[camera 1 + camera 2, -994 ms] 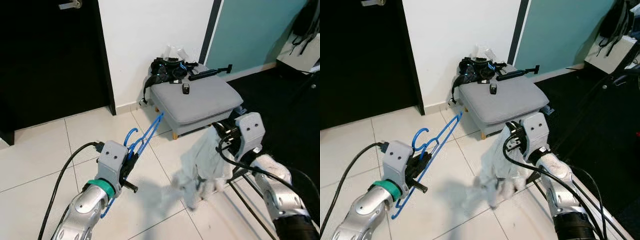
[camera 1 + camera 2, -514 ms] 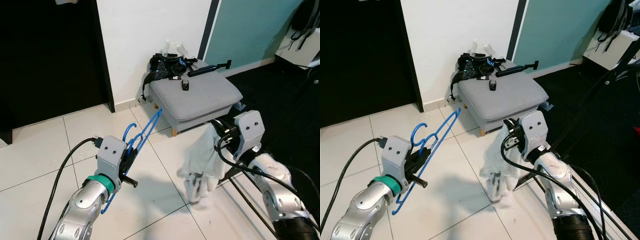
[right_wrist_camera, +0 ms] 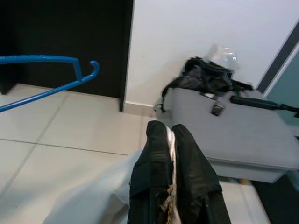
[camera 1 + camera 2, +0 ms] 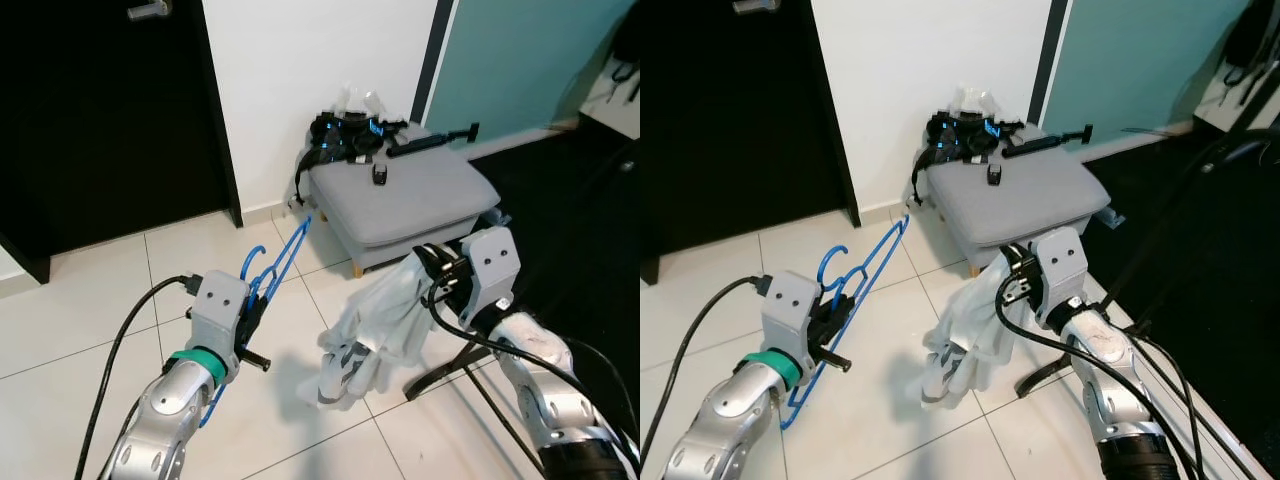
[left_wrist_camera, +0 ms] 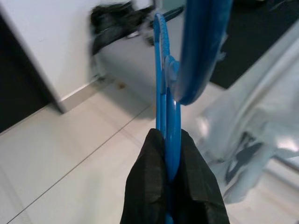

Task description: Hang hanger

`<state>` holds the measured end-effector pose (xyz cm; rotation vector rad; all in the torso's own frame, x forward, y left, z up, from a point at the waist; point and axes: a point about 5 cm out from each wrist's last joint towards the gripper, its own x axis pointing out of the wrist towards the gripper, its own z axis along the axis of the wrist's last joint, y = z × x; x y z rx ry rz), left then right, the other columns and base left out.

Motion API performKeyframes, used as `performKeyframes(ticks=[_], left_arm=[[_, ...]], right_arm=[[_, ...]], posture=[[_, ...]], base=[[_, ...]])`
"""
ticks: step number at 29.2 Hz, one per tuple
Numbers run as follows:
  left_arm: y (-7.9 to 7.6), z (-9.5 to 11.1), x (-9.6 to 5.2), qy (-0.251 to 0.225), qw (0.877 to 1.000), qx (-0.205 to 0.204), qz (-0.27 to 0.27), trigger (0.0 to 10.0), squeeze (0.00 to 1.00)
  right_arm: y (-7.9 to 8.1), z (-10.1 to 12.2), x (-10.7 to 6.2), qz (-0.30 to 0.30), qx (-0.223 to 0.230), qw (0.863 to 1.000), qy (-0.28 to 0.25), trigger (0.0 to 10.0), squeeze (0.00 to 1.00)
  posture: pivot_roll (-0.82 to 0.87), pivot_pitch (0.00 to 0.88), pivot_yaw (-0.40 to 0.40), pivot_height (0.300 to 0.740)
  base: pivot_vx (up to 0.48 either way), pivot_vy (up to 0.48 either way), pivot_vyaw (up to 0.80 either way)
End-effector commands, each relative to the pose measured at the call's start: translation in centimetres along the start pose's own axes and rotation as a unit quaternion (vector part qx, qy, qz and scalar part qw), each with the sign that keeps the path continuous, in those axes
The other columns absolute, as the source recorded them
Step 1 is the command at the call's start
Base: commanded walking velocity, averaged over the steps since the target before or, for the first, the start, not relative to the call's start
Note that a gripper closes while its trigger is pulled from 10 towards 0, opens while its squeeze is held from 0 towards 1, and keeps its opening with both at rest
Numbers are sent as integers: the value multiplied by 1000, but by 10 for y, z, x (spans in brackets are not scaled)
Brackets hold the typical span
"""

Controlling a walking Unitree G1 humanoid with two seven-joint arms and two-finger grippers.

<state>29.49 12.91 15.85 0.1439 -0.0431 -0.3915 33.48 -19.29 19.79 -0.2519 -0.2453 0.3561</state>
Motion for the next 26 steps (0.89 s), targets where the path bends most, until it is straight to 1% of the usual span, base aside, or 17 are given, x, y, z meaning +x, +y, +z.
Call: performKeyframes(ticks=[1, 4, 23, 25, 26], left_arm=[[4, -5, -2, 13, 1000, 7, 10, 10000, 0], [5, -8, -1, 26, 999, -4, 19, 10000, 0], [6, -9, -1, 31, 999, -1, 19, 10000, 0], [6, -8, -1, 29, 999, -3, 18, 10000, 0], [5, -6, -1, 24, 1000, -5, 14, 10000, 0]], right_arm=[[2, 3, 0, 0, 2, 1000, -8, 10000, 0], [2, 2, 0, 0, 4, 1000, -8, 10000, 0], [4, 1, 0, 3, 6, 1000, -8, 10000, 0], [5, 2, 0, 7, 9, 1000, -10, 10000, 0], [8, 4, 1, 22, 11, 1000, -15, 10000, 0]], posture=[[-135, 171, 67, 740], [-136, 170, 68, 740], [-132, 171, 71, 740], [-131, 172, 71, 740], [-130, 172, 71, 740]], base=[[0, 0, 0], [0, 0, 0], [0, 0, 0], [0, 0, 0], [0, 0, 0]])
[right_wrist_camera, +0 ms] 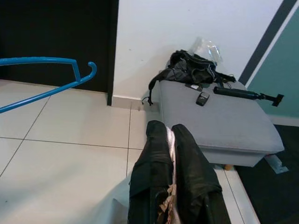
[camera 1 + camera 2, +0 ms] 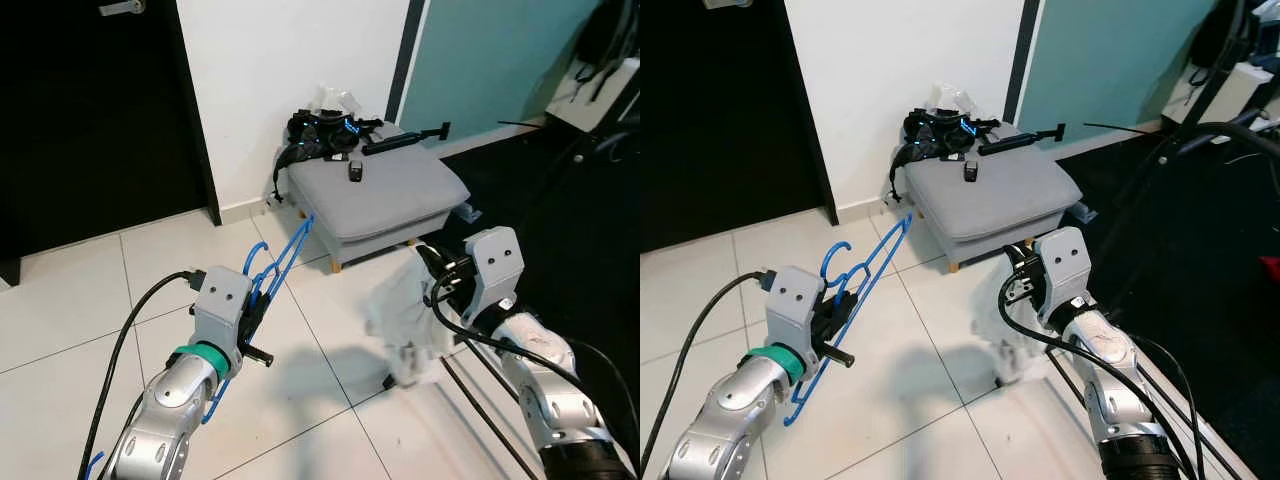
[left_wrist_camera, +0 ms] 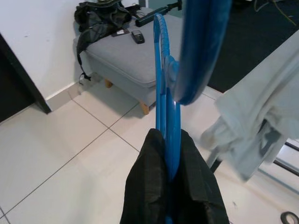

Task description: Hang hanger

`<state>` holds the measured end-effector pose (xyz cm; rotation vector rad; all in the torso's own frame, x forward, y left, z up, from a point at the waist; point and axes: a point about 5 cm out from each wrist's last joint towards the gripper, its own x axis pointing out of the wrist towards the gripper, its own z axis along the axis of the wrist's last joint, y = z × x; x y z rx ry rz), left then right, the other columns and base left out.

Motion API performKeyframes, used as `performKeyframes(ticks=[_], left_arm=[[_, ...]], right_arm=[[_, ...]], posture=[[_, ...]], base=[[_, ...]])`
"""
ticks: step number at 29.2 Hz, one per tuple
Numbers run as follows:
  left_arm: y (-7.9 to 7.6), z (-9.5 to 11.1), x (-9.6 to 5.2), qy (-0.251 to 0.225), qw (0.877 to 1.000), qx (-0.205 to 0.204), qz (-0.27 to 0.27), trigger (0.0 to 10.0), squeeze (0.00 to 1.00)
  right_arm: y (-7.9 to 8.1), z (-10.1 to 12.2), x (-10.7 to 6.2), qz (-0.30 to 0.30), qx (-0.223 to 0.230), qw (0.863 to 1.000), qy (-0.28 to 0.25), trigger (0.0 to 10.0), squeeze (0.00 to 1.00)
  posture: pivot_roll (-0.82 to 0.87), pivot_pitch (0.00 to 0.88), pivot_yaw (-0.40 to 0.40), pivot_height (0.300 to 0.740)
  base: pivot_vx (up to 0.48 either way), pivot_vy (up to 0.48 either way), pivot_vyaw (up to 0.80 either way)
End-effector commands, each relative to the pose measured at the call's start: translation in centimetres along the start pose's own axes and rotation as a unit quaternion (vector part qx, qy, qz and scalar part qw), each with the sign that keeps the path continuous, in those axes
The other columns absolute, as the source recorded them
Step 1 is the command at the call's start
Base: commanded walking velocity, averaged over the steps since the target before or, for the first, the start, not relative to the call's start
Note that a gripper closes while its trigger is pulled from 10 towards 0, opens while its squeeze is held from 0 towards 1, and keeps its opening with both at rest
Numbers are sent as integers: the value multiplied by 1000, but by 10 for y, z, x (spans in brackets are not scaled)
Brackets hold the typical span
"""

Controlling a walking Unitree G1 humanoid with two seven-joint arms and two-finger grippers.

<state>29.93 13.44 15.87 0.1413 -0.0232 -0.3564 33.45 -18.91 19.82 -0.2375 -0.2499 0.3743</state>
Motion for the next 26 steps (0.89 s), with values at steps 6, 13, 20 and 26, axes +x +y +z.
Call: performKeyframes(ticks=[6, 13, 20, 26], left_arm=[[6, 3, -13, -6, 998, 34, -48, 10000, 0], [16, 4, -27, 0, 993, 74, -90, 10000, 0], [11, 1, -43, 6, 983, 95, -156, 10000, 0], [-2, -1, -75, 31, 948, 127, -291, 10000, 0]], right_arm=[[1, 24, -6, 128, -56, 990, -13, 10000, 0], [-10, 23, -35, 299, -136, 941, 75, 10000, 0], [-37, 36, -33, 306, -182, 931, 83, 10000, 0], [-37, 51, -23, 333, -204, 919, 57, 10000, 0]], posture=[[-129, 176, 72, 740], [-135, 179, 71, 740], [-143, 185, 71, 740], [-136, 186, 78, 740]], base=[[0, 0, 0], [0, 0, 0], [0, 0, 0], [0, 0, 0]])
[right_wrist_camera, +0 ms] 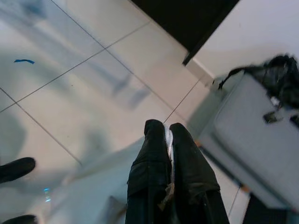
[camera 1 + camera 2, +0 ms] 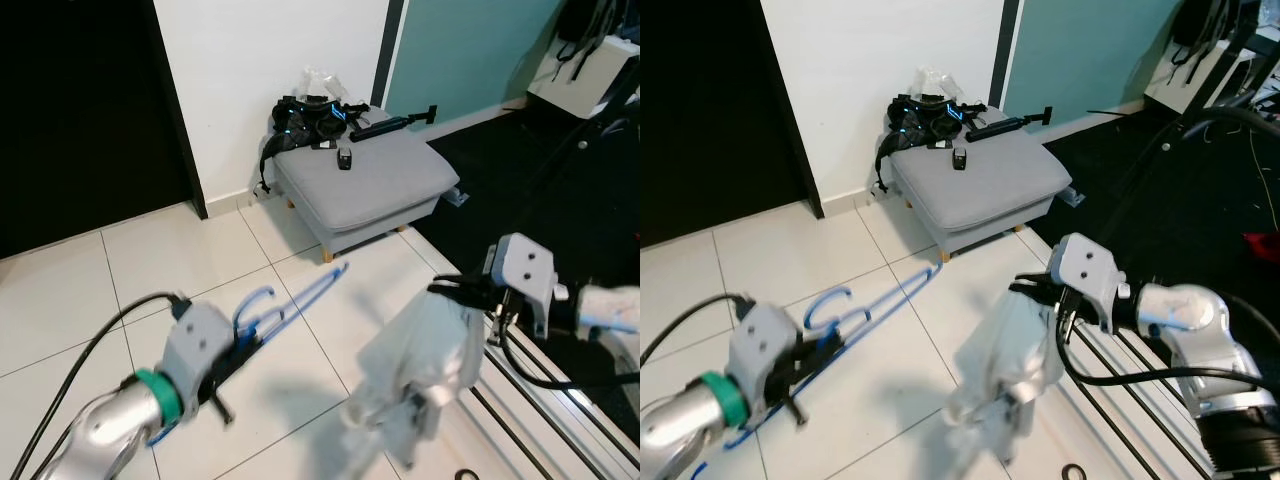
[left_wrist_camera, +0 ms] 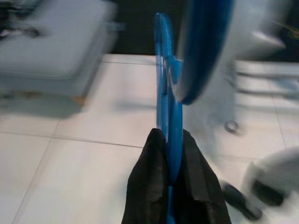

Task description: Hang hanger

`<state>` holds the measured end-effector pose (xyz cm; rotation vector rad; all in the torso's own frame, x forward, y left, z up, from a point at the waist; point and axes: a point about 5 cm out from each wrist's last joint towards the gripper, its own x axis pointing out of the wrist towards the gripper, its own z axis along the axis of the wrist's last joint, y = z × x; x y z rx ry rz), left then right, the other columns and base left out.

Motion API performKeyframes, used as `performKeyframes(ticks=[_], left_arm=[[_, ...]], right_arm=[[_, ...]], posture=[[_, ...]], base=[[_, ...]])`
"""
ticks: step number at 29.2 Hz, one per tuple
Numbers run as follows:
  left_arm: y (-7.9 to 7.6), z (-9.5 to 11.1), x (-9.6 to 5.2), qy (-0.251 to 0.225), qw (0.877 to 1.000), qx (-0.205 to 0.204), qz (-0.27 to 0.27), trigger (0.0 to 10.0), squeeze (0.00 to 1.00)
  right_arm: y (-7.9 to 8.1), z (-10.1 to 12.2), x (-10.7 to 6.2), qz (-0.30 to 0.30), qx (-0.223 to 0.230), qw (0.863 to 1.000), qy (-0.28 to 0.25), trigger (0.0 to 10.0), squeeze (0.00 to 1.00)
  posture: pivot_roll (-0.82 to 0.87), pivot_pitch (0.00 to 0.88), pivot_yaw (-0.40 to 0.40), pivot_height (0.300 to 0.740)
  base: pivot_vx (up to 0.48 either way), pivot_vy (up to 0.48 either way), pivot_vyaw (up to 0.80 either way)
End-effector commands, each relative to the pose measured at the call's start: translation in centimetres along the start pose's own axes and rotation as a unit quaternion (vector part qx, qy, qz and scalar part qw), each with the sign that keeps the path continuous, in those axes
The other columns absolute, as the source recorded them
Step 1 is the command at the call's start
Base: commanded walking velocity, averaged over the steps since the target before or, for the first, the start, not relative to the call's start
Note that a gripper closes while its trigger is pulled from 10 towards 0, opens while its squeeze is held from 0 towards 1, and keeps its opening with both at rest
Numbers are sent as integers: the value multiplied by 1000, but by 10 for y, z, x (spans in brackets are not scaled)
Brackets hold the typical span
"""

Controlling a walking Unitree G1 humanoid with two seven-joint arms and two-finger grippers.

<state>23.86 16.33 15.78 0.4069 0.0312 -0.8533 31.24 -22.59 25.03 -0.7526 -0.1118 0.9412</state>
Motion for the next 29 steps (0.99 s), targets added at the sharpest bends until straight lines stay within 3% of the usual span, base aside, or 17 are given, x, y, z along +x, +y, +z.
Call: performKeyframes(ticks=[1, 3, 5, 7, 9, 10, 13, 14, 17, 20, 23, 26, 27, 29], left_arm=[[-10, 3, -4, -4, 999, 8, -43, 10000, 0], [-14, 3, -7, 2, 998, 13, -65, 10000, 0], [-12, 0, -8, 8, 998, 21, -53, 10000, 0], [-11, -1, -7, 8, 999, 23, -42, 10000, 0], [-7, -1, -5, 4, 1000, 18, -14, 10000, 0], [-7, -1, -5, 4, 1000, 18, -14, 10000, 0], [-7, -6, -10, 10, 1000, 18, -3, 10000, 0], [-7, -6, -10, 10, 1000, 18, -3, 10000, 0], [-9, -12, -17, 26, 999, 18, -8, 10000, 0], [-10, -13, -19, 30, 999, 18, -10, 10000, 0], [-13, -18, -20, 37, 999, 14, -14, 10000, 0], [-14, -20, -17, 36, 999, 7, -10, 10000, 0], [-14, -18, -13, 27, 1000, -6, 4, 10000, 0], [-14, -17, -11, 23, 1000, -10, 9, 10000, 0]], right_arm=[[1, 4, 2, 18, -8, 1000, -9, 10000, 0], [1, 7, 5, 32, -11, 999, -15, 10000, 0], [7, 12, 12, 98, -45, 994, -1, 10000, 0], [10, 11, 12, 124, -67, 990, 17, 10000, 0], [13, -1, 6, 175, -158, 967, 97, 10000, 0], [13, -1, 6, 175, -158, 967, 97, 10000, 0], [3, -11, -1, 183, -268, 932, 163, 10000, 0], [3, -11, -1, 183, -268, 932, 163, 10000, 0], [-19, 2, 1, 109, -355, 916, 153, 10000, 0], [-25, 7, 3, 86, -375, 912, 144, 10000, 0], [-41, 35, 9, -9, -418, 906, 70, 10000, 0], [-46, 45, 12, -50, -421, 905, 25, 10000, 0], [-48, 47, 14, -76, -368, 927, -6, 10000, 0], [-48, 46, 14, -83, -351, 933, -15, 10000, 0]], posture=[[-136, 186, 78, 740], [-131, 187, 81, 740], [-129, 188, 82, 740], [-129, 188, 82, 740], [-132, 189, 79, 740], [-132, 189, 79, 740], [-134, 190, 77, 740], [-134, 190, 77, 740], [-134, 191, 75, 740], [-134, 191, 75, 740], [-133, 191, 74, 740], [-134, 193, 74, 740], [-134, 194, 72, 740], [-134, 194, 72, 740]], base=[[0, 0, 0], [0, 0, 0], [0, 0, 0], [0, 0, 0], [0, 0, 0], [0, 0, 0], [0, 0, 0], [0, 0, 0], [0, 0, 0], [0, 0, 0], [0, 0, 0], [0, 0, 0], [0, 0, 0], [0, 0, 0]])
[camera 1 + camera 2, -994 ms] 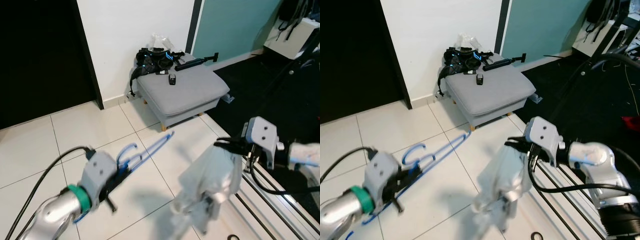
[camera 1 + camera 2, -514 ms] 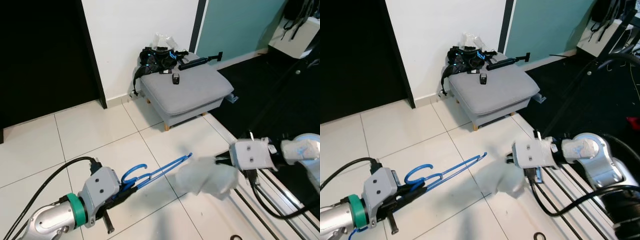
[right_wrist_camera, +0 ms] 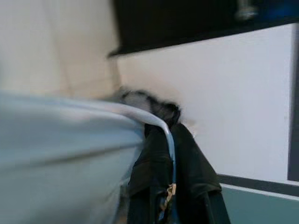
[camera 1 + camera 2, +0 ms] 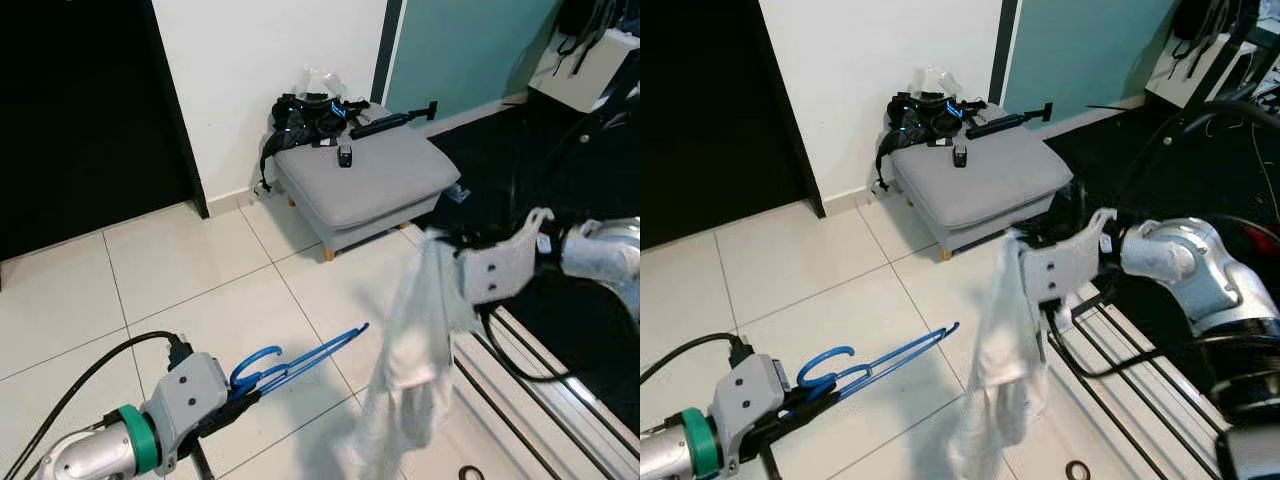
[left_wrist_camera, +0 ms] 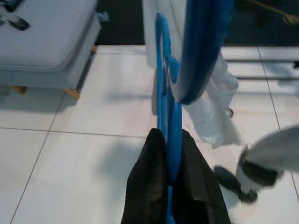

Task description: Hang hanger

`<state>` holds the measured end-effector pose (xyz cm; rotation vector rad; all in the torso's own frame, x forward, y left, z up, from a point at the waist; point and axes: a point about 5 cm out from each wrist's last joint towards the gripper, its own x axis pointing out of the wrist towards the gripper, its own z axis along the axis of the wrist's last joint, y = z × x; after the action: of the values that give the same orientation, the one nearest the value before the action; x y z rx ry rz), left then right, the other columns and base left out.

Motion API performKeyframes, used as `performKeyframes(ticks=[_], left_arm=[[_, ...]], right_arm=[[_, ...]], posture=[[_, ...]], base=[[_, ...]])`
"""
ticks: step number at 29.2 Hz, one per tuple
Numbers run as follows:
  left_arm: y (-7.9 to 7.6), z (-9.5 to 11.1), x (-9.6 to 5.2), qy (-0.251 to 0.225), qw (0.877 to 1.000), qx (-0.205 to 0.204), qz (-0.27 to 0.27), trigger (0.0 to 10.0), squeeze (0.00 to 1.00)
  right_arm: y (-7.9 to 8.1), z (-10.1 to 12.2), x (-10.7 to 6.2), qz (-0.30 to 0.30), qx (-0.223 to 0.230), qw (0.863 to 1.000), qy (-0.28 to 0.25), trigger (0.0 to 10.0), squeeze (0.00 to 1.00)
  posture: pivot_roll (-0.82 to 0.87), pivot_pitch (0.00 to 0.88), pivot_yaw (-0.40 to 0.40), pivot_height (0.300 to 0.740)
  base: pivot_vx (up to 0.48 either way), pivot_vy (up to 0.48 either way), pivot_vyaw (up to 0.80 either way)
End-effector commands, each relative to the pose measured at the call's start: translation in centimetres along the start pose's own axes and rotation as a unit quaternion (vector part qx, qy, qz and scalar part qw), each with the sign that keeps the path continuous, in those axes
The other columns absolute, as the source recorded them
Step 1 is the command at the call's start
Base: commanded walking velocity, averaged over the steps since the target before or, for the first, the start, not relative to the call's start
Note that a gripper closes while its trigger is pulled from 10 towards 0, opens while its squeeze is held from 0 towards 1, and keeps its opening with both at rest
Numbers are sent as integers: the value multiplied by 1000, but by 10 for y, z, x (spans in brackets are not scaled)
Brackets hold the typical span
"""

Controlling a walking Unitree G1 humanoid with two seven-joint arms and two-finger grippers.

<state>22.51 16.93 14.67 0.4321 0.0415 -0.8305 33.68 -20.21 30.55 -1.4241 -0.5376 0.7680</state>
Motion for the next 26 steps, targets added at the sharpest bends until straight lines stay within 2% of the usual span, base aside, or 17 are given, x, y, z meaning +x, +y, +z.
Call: performKeyframes(ticks=[1, 2, 4, 5, 9, 10, 11, 15, 16, 19, 21, 24, 26], left_arm=[[-4, -5, 4, 5, 1000, -22, 8, 10000, 0], [-4, -5, 4, 5, 1000, -22, 8, 10000, 0], [-7, -1, 11, -13, 999, -39, 33, 10000, 0], [-8, 1, 14, -20, 998, -44, 42, 10000, 0], [-11, 2, 16, -26, 997, -55, 47, 10000, 0], [-12, 1, 16, -27, 996, -66, 48, 10000, 0], [-12, 1, 16, -27, 996, -66, 48, 10000, 0], [-9, 1, 18, -29, 995, -73, 64, 10000, 0], [-9, 1, 18, -29, 995, -73, 64, 10000, 0], [-2, -2, 31, -27, 990, -66, 121, 10000, 0], [7, -3, 41, -25, 982, -57, 180, 10000, 0], [11, -3, 44, -23, 977, -53, 203, 10000, 0], [17, -3, 51, -23, 969, -47, 240, 10000, 0]], right_arm=[[-9, -4, -5, -44, 53, 998, -6, 10000, 0], [-9, -4, -5, -44, 53, 998, -6, 10000, 0], [-17, -10, -5, -96, 106, 990, -2, 10000, 0], [-20, -13, -5, -118, 118, 986, 1, 10000, 0], [-27, -17, -7, -147, 124, 981, 8, 10000, 0], [-36, -19, -9, -164, 127, 978, 9, 10000, 0], [-36, -19, -9, -164, 127, 978, 9, 10000, 0], [-59, -17, -11, -202, 141, 969, -6, 10000, 0], [-59, -17, -11, -202, 141, 969, -6, 10000, 0], [-75, -11, -12, -224, 145, 963, -32, 10000, 0], [-83, -5, -11, -226, 141, 963, -50, 10000, 0], [-86, -3, -10, -226, 139, 963, -57, 10000, 0], [-93, 2, -10, -228, 136, 962, -70, 10000, 0]], posture=[[-135, 196, 70, 740], [-135, 196, 70, 740], [-139, 199, 69, 740], [-141, 201, 69, 740], [-146, 202, 68, 740], [-148, 203, 67, 740], [-148, 203, 67, 740], [-149, 205, 64, 740], [-149, 205, 64, 740], [-146, 205, 59, 740], [-149, 204, 55, 740], [-150, 204, 54, 740], [-156, 201, 52, 740]], base=[[0, 0, 0], [0, 0, 0], [0, 0, 0], [0, 0, 0], [0, 0, 0], [0, 0, 0], [0, 0, 0], [0, 0, 0], [0, 0, 0], [0, 0, 0], [0, 0, 0], [0, 0, 0], [0, 0, 0]])
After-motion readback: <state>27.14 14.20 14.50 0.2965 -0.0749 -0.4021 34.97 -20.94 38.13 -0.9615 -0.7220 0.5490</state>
